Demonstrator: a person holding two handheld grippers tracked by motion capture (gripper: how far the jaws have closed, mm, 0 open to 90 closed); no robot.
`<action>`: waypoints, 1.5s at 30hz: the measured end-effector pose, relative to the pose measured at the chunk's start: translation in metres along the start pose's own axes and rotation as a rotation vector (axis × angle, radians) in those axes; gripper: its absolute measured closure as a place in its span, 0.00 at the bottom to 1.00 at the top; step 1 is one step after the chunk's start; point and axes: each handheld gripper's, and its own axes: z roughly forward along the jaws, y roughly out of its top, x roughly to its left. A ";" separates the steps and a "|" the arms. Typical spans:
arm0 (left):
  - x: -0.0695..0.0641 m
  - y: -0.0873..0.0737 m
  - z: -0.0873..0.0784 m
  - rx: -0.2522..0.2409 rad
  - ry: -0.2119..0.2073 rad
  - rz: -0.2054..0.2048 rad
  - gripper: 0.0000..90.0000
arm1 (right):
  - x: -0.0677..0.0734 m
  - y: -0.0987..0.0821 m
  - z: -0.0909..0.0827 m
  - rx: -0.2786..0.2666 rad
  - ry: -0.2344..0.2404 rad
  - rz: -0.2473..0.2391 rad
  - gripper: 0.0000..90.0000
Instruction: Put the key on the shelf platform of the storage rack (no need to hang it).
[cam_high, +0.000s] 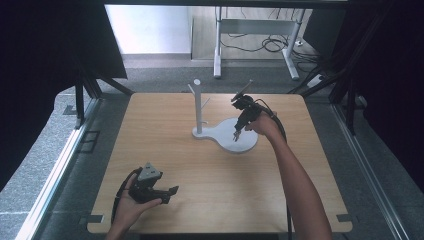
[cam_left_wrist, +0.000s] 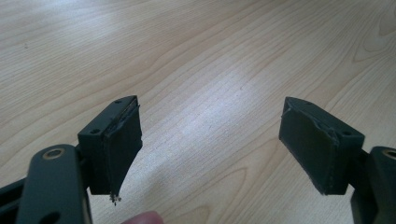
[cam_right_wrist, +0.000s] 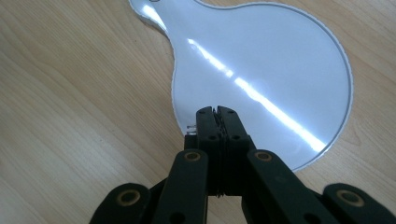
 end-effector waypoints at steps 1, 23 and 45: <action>0.000 0.000 0.000 0.003 -0.001 0.001 0.24 | -0.001 0.001 0.002 0.000 -0.002 0.004 1.00; -0.002 0.000 0.004 0.012 -0.002 0.007 0.24 | -0.019 0.006 0.037 0.001 -0.020 0.054 0.99; -0.004 0.000 0.006 0.017 -0.006 0.012 0.24 | -0.031 -0.001 0.063 -0.019 -0.040 0.098 0.99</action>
